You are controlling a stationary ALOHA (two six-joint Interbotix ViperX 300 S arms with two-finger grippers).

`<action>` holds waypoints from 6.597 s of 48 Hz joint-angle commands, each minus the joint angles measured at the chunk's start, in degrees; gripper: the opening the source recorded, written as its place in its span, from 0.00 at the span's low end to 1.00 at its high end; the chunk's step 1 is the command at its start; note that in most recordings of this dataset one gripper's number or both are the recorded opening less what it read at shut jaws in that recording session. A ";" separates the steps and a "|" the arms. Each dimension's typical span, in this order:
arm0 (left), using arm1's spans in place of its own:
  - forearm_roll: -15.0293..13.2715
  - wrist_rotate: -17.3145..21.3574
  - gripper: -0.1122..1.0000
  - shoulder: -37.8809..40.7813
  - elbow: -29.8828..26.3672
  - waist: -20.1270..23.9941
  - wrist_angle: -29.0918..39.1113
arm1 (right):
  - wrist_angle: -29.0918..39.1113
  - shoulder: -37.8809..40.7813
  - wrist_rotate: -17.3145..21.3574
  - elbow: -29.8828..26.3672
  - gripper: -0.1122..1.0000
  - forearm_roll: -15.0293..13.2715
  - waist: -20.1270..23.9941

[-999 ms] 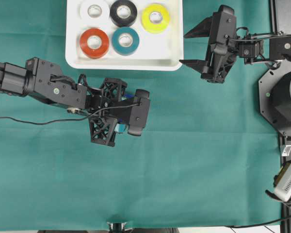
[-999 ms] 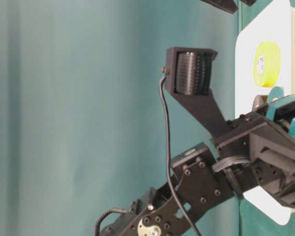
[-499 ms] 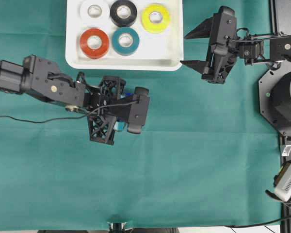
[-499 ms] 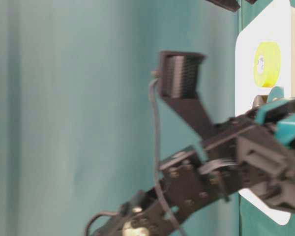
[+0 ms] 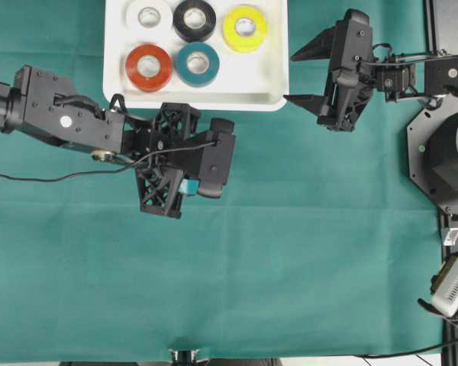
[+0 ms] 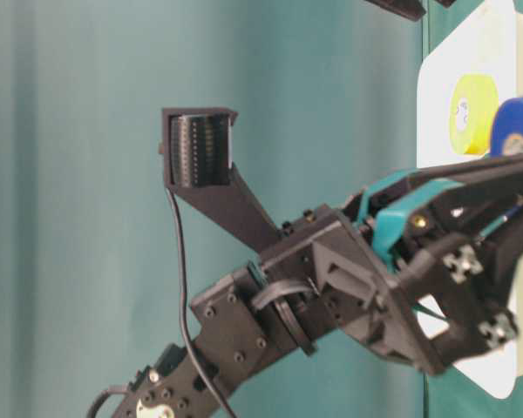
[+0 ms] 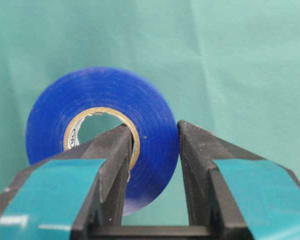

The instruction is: Put the tape alternately from left to right into the white case.

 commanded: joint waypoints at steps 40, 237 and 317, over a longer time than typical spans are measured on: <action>0.18 11.95 0.33 7.38 -13.62 13.80 -1.93 | -0.53 -0.35 0.26 -0.44 0.86 -0.09 0.18; -0.26 -1.05 0.93 -28.74 31.46 3.96 -14.85 | -2.55 -10.02 0.62 3.69 0.86 0.09 10.11; -0.35 -5.98 0.93 -68.82 58.01 9.84 -23.55 | -4.04 -27.25 0.79 12.66 0.86 1.76 12.39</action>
